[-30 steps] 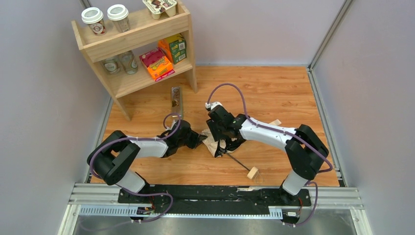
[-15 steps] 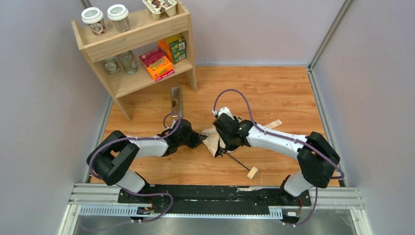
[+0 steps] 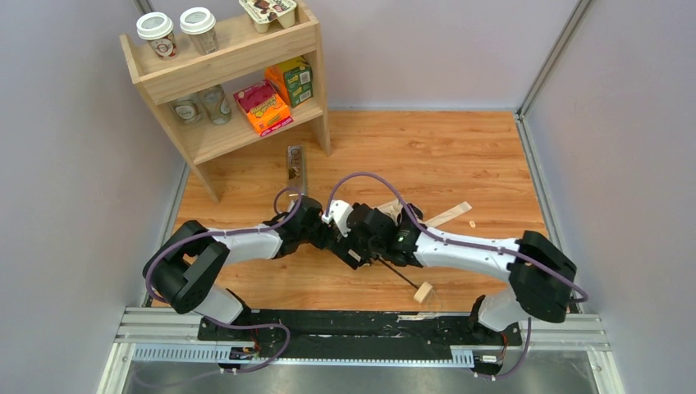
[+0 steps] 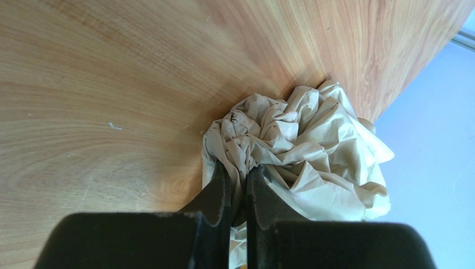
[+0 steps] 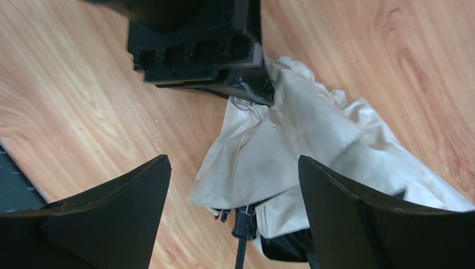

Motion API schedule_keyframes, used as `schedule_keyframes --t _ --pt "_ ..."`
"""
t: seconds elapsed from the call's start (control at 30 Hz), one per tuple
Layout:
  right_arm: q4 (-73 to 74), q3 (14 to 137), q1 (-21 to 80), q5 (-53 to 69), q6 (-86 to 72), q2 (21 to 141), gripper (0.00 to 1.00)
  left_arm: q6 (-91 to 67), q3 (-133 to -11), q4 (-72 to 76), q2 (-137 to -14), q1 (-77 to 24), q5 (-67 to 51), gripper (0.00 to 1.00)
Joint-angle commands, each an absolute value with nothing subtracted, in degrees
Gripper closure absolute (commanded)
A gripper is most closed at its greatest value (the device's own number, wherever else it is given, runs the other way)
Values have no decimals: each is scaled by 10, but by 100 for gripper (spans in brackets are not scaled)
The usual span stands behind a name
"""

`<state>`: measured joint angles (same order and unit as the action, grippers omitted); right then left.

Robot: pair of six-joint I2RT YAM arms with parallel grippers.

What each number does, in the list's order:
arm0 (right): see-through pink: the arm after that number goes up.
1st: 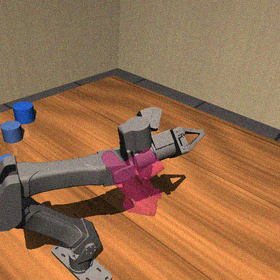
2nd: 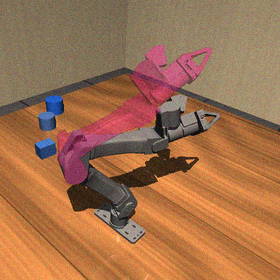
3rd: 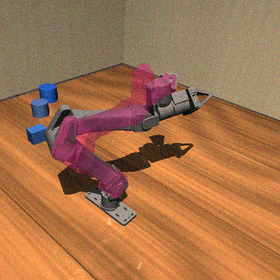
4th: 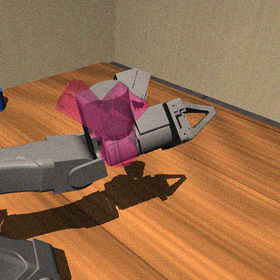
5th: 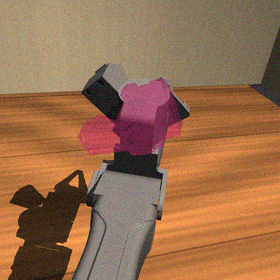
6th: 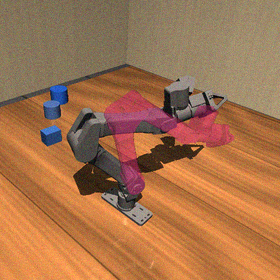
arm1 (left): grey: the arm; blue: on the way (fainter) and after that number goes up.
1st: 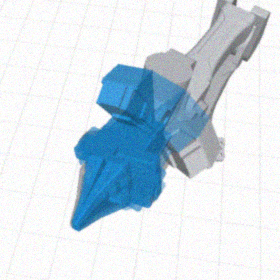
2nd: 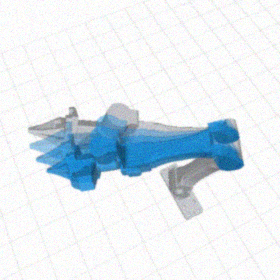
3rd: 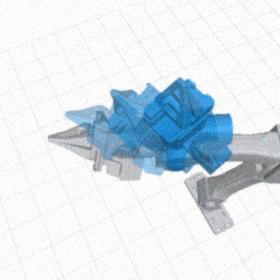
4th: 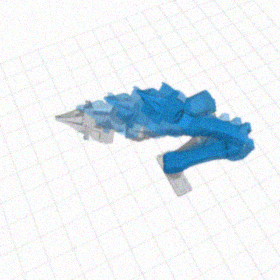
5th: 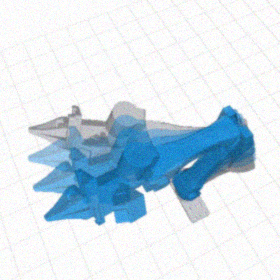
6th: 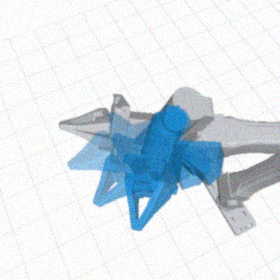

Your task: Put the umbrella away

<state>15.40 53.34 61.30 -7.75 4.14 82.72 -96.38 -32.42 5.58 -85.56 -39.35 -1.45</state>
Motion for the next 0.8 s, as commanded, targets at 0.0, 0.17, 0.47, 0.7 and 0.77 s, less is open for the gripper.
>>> schedule_keyframes --t 0.0,0.17,0.47,0.7,0.77 --pt "73 519 631 -100 97 886 10 -957 -319 -71 -868 -396 -20 100" --pt "66 514 652 -235 56 950 8 -962 -321 -81 -865 -396 -17 100" --pt "141 527 649 -376 -53 1038 39 -964 -316 -111 -827 -396 15 100" --pt "95 505 637 -314 -38 1066 88 -969 -302 -126 -784 -396 45 100" --pt "60 491 635 -274 -12 1064 97 -964 -301 -128 -774 -396 55 100"
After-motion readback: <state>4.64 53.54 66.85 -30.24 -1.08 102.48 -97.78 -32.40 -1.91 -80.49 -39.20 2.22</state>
